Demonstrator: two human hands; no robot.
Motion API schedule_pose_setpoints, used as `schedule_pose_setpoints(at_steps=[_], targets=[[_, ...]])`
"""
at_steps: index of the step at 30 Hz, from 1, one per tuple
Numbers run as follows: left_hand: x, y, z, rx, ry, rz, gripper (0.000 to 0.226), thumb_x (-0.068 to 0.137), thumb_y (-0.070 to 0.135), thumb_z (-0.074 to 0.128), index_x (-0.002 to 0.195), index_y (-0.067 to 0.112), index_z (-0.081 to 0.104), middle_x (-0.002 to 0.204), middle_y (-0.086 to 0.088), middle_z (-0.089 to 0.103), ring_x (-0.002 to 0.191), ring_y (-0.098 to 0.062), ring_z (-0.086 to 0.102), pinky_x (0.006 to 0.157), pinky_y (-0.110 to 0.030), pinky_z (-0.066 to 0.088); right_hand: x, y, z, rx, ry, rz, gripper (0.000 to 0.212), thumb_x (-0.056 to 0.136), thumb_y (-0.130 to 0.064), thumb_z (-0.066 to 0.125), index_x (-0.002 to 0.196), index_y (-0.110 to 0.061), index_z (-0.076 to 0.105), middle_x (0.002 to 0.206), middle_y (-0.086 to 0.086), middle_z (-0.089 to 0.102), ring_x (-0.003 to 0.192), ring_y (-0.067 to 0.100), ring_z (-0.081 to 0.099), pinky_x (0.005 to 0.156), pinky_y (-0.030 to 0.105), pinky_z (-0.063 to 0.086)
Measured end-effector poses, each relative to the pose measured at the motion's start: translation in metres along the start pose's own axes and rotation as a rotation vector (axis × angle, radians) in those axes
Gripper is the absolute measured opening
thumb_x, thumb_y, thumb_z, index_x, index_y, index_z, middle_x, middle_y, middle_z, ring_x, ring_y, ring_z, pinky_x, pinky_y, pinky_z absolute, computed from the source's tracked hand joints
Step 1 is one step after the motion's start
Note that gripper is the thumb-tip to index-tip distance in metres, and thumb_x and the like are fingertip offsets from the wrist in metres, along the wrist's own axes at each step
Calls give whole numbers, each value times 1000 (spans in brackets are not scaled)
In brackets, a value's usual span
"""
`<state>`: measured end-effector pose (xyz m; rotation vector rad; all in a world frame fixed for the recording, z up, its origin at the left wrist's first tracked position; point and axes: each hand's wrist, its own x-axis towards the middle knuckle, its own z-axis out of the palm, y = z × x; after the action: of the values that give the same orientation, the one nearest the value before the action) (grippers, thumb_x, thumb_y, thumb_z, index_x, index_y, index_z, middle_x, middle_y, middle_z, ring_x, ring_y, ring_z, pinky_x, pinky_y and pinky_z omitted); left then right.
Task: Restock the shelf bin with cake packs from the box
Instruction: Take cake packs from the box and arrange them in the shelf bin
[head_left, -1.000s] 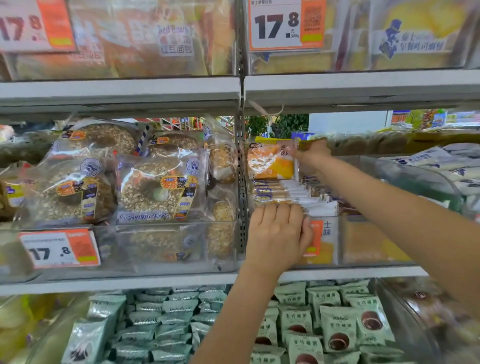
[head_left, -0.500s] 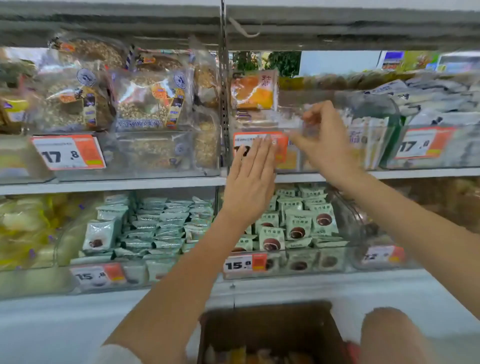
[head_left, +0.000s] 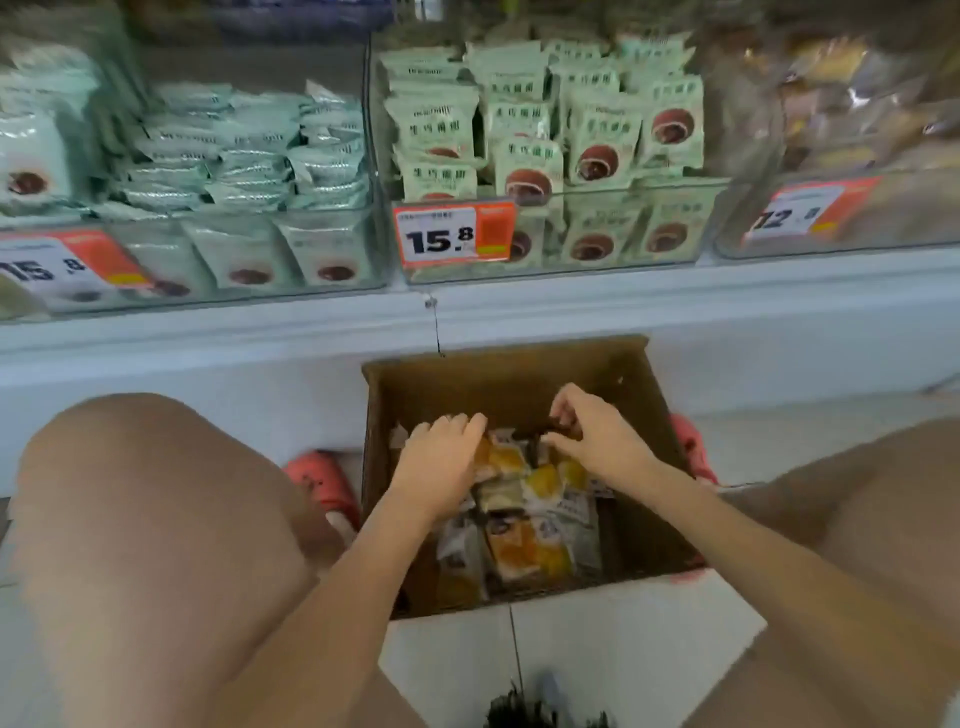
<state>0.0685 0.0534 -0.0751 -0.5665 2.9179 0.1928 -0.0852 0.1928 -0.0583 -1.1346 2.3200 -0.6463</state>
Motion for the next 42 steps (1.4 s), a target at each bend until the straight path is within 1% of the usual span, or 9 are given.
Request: schedule_pose_setpoints(at_steps=[3,8,12,16,24,28,32,36,42], targets=[[-15,-9,47,-107,-311,-212,50,96,22,45,142,17,27,142,-10,38,126,-30,42,97,-43,39,5,26,44,-13,-314,185,17,88,-25,65,99,-17,53,100,6,62,91,23,60,74,32,50],[-26,-12,89,-201,-500,-345,36,98,23,41,133,13,39,137,-13,41,121,-32,44,95,-44,41,22,8,104,121,-563,378,42,96,-33,51,121,1,52,92,18,62,79,28,61,53,27,38],[-28,-10,98,-287,-537,-405,40,97,24,44,135,14,40,141,-12,37,126,-31,41,98,-43,41,42,-13,150,348,-466,527,30,97,-38,46,100,-10,53,88,12,56,75,24,57,59,29,42],[-27,-16,97,-330,-477,-447,39,97,28,44,134,15,41,139,-11,39,125,-31,42,97,-43,41,56,-12,183,424,-306,721,31,97,-32,50,108,-4,58,108,16,65,91,29,64,77,39,56],[-23,-16,96,-604,-377,-628,26,98,29,41,114,13,54,109,-9,59,95,-26,57,80,-36,48,51,-9,166,541,-44,708,15,96,-14,50,83,-13,43,103,11,56,101,29,60,82,46,56],[-14,-14,85,-1258,-335,-1060,51,99,51,31,115,8,54,95,-9,60,86,-25,60,80,-35,49,18,-14,126,781,33,629,25,96,-7,50,75,-12,36,98,11,54,95,23,62,77,36,59],[-16,-9,74,-1834,-411,-1134,66,82,68,51,117,12,49,110,-16,63,96,-29,65,87,-39,53,-26,-12,99,818,83,465,16,94,-5,53,83,-8,42,94,8,61,88,15,68,68,24,59],[-15,3,64,-2214,-359,-1028,63,79,38,73,127,7,46,116,-19,63,100,-30,65,79,-37,55,-46,-18,89,730,31,327,17,91,-6,57,80,-7,44,98,3,63,91,14,67,65,22,58],[-11,2,49,-2240,-113,-945,49,82,8,68,128,6,50,107,-15,66,90,-26,66,68,-37,54,-49,-12,57,409,-49,226,15,88,-27,63,78,-18,56,84,-1,65,76,9,62,66,25,51]])
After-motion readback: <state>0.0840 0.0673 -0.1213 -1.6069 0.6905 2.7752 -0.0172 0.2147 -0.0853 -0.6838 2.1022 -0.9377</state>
